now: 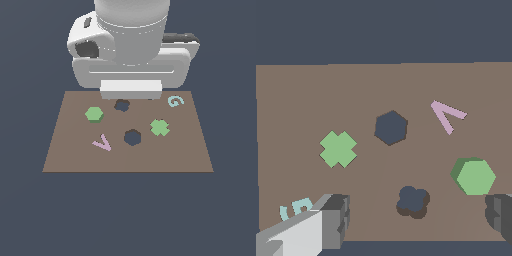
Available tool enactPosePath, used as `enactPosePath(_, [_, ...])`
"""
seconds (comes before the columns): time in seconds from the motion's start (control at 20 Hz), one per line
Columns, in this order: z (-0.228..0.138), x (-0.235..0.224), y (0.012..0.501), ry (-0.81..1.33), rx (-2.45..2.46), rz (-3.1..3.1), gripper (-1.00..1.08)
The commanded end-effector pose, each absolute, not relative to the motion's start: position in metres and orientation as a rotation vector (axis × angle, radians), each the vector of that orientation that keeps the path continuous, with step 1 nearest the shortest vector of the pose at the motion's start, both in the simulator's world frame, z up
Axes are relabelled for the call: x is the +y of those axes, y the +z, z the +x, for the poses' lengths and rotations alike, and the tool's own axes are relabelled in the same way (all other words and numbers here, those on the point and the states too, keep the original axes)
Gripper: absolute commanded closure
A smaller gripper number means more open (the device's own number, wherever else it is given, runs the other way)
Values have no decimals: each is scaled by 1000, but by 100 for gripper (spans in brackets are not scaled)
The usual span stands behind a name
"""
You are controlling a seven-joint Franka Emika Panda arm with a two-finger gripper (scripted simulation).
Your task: Insert a designated object into the corresponding slot on a board.
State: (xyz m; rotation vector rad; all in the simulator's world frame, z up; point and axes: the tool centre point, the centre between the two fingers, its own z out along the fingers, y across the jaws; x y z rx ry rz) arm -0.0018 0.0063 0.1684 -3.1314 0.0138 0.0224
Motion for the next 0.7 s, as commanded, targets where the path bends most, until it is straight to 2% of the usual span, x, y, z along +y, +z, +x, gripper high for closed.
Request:
enactPosePath(0.0, [-2,6,168,22,14,-3131,-92])
enactPosePath(0.65, [4,-5,157,20,233,-3124,-92])
